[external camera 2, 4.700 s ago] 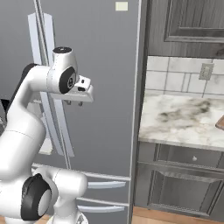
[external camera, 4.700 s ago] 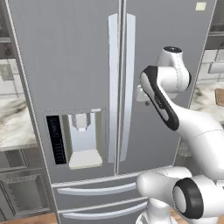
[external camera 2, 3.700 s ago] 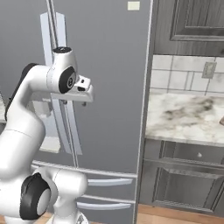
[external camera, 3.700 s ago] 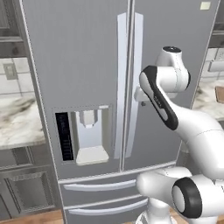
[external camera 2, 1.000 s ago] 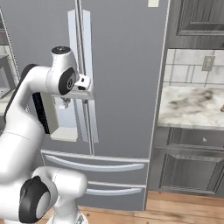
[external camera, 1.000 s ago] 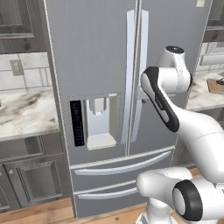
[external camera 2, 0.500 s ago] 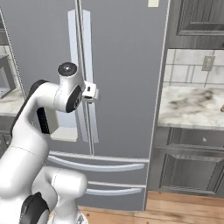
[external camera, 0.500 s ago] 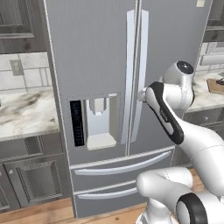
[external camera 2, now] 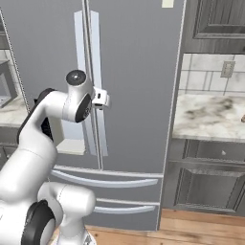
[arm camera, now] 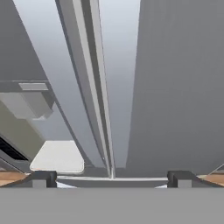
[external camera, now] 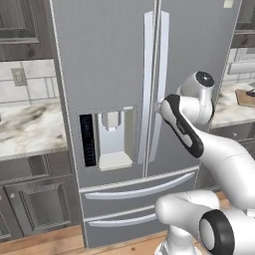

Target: Retrieve a lemon from the fridge and place it on the cutting board with the fish.

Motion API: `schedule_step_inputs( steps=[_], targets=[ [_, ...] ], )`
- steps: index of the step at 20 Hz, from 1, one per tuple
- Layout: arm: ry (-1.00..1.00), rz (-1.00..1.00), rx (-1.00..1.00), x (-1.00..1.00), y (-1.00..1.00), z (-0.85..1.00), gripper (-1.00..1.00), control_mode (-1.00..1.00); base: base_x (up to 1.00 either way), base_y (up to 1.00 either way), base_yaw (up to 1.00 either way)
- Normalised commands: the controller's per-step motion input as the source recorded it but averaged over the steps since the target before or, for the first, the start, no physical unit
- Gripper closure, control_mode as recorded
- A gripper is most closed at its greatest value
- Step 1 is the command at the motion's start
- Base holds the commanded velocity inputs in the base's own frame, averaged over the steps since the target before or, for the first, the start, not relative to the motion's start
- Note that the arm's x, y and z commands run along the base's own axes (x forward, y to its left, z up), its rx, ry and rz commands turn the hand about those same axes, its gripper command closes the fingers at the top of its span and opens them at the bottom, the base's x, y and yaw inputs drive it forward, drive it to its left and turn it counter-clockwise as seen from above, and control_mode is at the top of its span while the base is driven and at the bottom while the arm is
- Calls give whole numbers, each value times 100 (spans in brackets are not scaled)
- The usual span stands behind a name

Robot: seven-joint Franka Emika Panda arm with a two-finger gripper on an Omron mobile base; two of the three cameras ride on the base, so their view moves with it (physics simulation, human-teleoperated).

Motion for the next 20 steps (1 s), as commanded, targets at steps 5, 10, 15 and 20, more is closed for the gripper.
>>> schedule_step_inputs(
  steps=[5, 10, 15, 20],
  targets=[
    [-12, 0, -7, 17, 12, 0, -100, -100, 0, 0, 0],
    [-14, 0, -3, 26, -2, 0, -100, -100, 0, 0, 0],
    [-3, 0, -1, 25, -8, 0, -100, -100, 0, 0, 0],
    [0, 0, 0, 23, -2, 0, -100, -100, 0, 0, 0]
  ],
)
